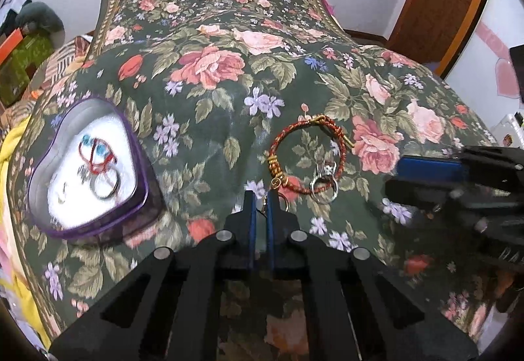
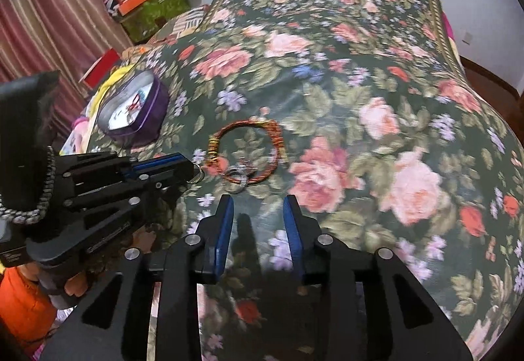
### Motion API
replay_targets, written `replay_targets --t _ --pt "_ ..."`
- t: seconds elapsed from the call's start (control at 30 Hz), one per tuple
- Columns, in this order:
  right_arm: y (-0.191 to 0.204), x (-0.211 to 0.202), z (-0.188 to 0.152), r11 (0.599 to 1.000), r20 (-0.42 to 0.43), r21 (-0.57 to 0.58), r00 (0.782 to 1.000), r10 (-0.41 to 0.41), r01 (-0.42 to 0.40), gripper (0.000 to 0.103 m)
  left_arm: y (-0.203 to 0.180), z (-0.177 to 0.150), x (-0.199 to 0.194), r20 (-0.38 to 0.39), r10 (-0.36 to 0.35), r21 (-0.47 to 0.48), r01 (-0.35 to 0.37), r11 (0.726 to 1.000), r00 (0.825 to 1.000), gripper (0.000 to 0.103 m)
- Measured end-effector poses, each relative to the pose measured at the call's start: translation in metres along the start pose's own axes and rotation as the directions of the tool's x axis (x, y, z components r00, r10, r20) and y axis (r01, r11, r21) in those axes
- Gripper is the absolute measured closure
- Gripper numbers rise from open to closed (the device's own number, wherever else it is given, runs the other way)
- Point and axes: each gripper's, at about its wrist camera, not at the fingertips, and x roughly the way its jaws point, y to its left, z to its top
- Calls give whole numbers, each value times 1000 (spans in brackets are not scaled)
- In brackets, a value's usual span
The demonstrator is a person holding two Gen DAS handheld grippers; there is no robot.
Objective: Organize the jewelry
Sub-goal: 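Move the right gripper down to the silver rings beside the gold bracelet, then close the right gripper on the silver rings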
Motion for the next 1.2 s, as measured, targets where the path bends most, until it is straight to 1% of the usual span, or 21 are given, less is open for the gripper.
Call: replay_targets --t 0.1,0.17,0.3,0.43,0.47,0.5,0.6,0.7,0.93,1.13,1.2 --pt "7 14 3 1000 -39 -8 999 2 -2 74 6 -8 -9 11 -8 -18 8 1000 1000 99" --pt "9 21 5 1000 -50 -9 999 1 -1 74 11 -13 -16 16 -7 -24 7 1000 1000 99" --pt "16 26 9 999 -33 -37 999 -20 19 74 25 -21 -27 24 -12 -54 13 998 1000 99" --pt "24 30 10 995 -12 -83 998 -64 63 75 39 -30 -35 32 -12 -93 15 996 999 99" --pt "26 31 9 993 -6 -95 997 -75 75 79 42 -30 -35 34 -12 -97 16 995 999 99" --pt "27 31 9 992 -4 -102 997 -79 78 84 44 -32 -38 39 -10 -104 14 994 999 99" --pt "27 29 9 991 -1 -105 997 -82 82 84 48 -35 -44 51 -6 -119 12 993 999 99" --pt "26 24 8 993 1 -94 998 -68 68 85 50 -38 -50 58 6 -123 1 992 998 99" --pt "33 2 12 996 53 -77 997 -47 51 85 55 -37 -68 94 20 -137 -7 991 995 99" --pt "48 -22 26 993 135 -99 990 -50 63 84 61 -31 -91 149 39 -150 -16 989 988 99" --pt "55 -29 32 993 163 -106 986 -39 57 84 64 -29 -99 167 47 -154 -21 988 985 99"
